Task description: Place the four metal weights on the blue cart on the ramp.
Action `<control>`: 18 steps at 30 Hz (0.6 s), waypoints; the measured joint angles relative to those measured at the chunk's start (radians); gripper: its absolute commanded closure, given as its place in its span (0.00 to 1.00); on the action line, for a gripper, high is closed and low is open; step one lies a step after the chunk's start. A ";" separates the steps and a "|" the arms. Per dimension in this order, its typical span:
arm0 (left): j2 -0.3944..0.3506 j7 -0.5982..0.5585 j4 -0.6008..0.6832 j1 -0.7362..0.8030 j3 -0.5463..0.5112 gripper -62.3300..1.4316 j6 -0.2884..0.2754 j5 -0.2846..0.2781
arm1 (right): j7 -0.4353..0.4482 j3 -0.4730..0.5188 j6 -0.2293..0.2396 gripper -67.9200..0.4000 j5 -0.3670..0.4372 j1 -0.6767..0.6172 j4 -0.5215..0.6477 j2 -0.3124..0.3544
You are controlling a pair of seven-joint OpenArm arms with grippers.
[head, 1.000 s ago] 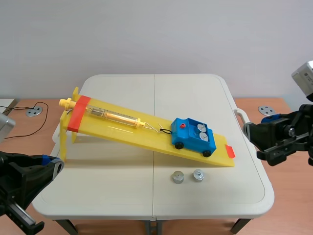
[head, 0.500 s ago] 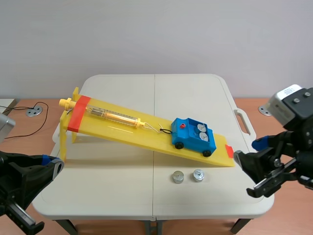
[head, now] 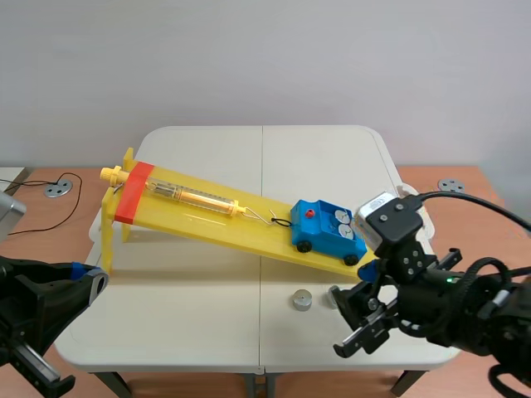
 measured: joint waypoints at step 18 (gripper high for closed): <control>0.000 0.003 0.000 0.000 0.000 0.92 0.000 0.000 | 0.091 -0.130 -0.100 0.57 -0.127 0.168 -0.286 -0.122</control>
